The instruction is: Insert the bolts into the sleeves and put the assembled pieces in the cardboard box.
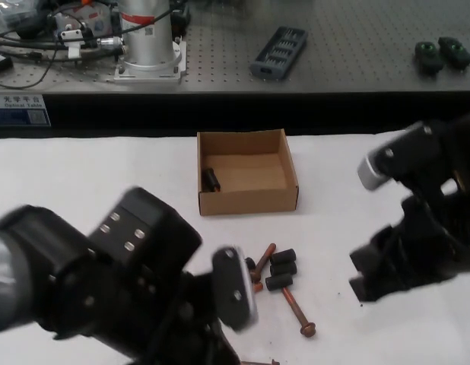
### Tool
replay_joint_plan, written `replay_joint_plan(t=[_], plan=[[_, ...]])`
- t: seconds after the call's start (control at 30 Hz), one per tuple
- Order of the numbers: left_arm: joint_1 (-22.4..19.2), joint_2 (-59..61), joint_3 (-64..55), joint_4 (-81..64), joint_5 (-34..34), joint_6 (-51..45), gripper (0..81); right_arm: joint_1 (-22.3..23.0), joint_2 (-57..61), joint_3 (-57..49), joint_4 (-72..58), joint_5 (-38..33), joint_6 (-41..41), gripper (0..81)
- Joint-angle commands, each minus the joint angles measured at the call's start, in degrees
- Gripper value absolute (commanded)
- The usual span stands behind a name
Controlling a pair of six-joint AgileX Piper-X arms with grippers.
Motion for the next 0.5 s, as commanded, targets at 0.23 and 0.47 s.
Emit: replay_joint_plan(t=[0.23, 0.47], plan=[[-2.59, 0.89, -1.84, -1.43, -12.42, 7.21, 43.5, -0.26, -1.62, 6.30, -1.86, -4.58, 2.93, 27.5], [-2.59, 4.69, -6.54, -2.52, -13.46, 11.66, 43.5, -0.26, -1.62, 6.85, -3.01, -5.58, 4.74, 27.5]])
